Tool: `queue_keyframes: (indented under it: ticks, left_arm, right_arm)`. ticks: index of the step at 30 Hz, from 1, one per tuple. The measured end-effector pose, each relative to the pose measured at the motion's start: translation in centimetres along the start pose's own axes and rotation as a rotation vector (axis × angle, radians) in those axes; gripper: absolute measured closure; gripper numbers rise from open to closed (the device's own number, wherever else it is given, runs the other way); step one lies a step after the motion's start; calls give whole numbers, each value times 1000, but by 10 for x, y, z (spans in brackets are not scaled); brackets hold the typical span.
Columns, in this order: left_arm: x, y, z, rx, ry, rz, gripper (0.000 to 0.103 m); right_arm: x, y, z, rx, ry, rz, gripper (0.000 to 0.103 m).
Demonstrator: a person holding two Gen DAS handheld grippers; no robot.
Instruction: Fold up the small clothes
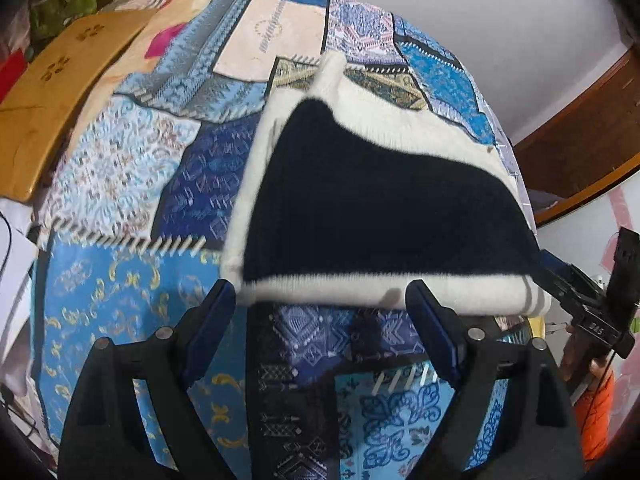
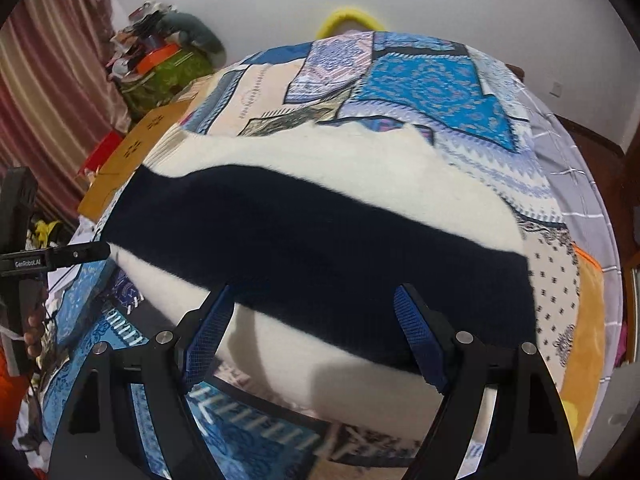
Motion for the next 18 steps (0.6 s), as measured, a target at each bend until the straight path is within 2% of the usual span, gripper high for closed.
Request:
queue_keyframes:
  ticks: [4,7,12,18]
  left_arm:
    - [-10,6,1,-78,-44,59,16]
    - [-10,10,0,-133,-88,80,16]
    - [1,21,-7,-232,-165,113,16]
    - [24,37,-13,-296,-254,116,16]
  right_arm:
    - [-3,17,6,-28,-29,32,22]
    - [-6,22,9,-47,-57,33,18]
    - [-8,23,11,-56,-78,36,15]
    - [-8,23,11,-49,-71,31,14]
Point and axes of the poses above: each gripper's, at about its wrist camera, not at the fingertips, and y roughly the way its jaws point, z to its left, x to its top, the point moved 4 cm from there along y, roughly the way its jaws point, and after that the axes turned 7 degrees about x, right-handed, at the moved point
